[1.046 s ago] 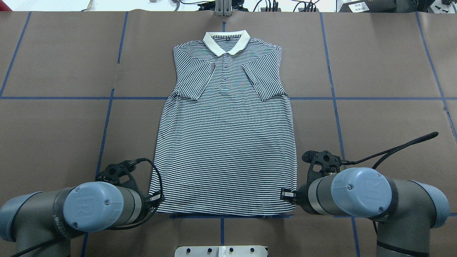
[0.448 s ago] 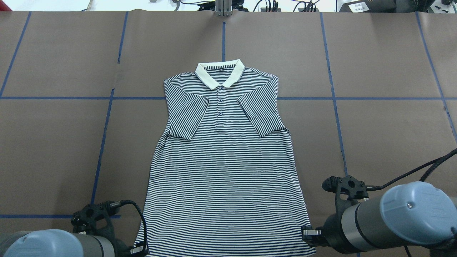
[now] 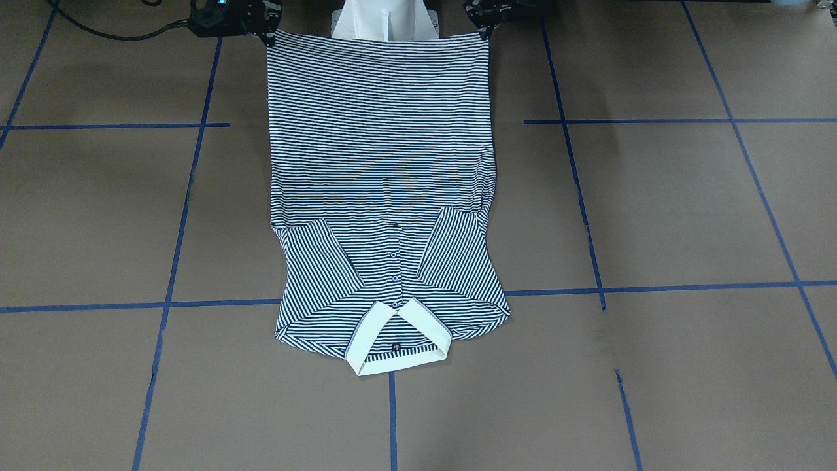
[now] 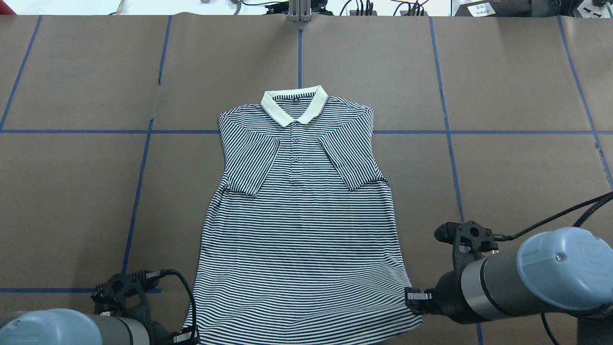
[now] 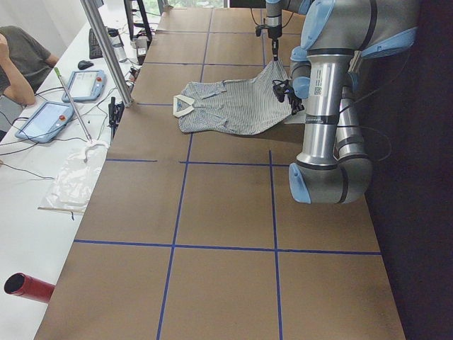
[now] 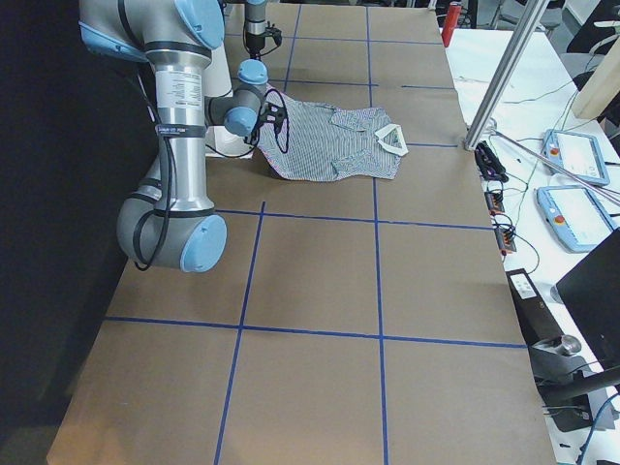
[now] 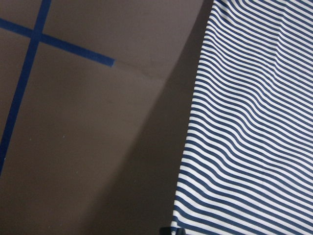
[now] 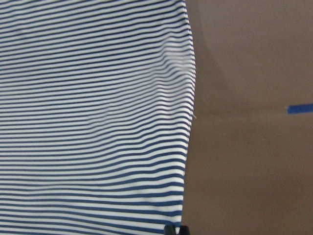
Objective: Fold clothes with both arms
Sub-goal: 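Lift the hem with both grippers and fold it toward the collar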
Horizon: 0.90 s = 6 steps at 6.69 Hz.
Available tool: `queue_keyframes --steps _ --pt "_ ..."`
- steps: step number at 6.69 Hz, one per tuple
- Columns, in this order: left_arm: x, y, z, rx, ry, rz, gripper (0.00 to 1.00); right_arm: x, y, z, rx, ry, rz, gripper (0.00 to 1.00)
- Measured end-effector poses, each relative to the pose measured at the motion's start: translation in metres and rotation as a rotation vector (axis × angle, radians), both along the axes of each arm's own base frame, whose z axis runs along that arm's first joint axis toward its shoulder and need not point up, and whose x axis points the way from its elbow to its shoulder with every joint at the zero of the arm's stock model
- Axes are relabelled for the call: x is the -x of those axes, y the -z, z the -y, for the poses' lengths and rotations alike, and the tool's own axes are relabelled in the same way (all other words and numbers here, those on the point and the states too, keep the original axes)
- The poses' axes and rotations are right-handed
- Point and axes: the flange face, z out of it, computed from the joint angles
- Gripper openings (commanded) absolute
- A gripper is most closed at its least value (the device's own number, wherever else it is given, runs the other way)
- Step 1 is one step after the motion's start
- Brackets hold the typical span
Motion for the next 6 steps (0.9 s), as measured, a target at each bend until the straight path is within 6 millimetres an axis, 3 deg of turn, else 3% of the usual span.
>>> queue_keyframes --steps 2,6 --pt "0.007 0.001 0.067 -0.133 0.050 0.005 0.00 0.008 -0.010 0.072 -0.153 -0.031 -0.021 0.00" --pt "0.007 -0.010 0.218 -0.283 0.214 0.044 0.00 0.018 -0.016 0.241 -0.326 -0.125 -0.114 0.00"
